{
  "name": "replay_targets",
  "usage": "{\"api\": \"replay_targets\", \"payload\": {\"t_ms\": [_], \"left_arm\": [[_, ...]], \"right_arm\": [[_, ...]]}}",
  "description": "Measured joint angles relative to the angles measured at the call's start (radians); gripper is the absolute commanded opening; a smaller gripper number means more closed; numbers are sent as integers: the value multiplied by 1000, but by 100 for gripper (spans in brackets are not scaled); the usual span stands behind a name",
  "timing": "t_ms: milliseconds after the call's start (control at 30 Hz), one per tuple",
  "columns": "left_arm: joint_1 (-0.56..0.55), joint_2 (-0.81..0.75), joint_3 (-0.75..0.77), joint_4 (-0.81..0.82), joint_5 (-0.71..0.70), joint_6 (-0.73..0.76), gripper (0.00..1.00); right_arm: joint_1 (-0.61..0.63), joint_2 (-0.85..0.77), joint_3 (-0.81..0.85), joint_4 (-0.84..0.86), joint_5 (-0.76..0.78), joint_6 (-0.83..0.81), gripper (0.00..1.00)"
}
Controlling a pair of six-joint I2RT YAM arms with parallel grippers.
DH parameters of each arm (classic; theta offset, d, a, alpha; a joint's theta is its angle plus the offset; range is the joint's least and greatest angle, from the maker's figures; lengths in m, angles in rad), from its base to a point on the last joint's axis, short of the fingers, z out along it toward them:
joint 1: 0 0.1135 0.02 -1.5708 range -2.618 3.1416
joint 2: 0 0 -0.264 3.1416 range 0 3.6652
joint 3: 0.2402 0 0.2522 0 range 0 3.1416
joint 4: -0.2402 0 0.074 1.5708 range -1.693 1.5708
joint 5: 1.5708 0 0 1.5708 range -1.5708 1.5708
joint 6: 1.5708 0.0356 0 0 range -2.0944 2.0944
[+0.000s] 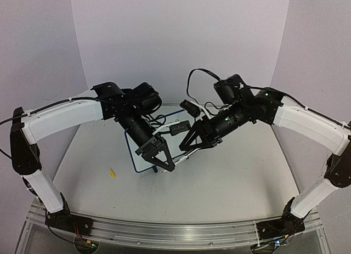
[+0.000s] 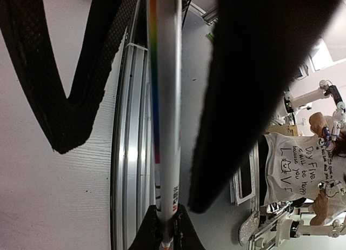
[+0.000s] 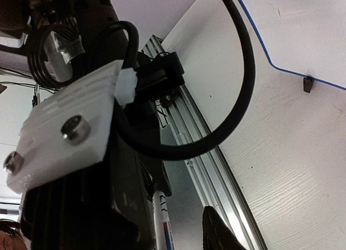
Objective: Write a sentence on the whiteboard
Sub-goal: Pass from the left arm to the right
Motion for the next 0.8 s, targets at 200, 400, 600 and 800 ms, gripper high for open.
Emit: {"api": "replay_targets", "payload": {"t_ms": [200,400,600,800], "left_arm": [[2,6,4,-24,0,7,0],[3,18,17,-52,2,25,0],[4,25,18,-73,2,32,0],[5,34,25,-104,-2,34,0]], "right_arm": [[9,26,-7,0,-39,0,37],[25,39,-21,5,-56,3,35],[27,43,-38,28,-75,15,31],[30,46,-64,65,-101,36,24]]}}
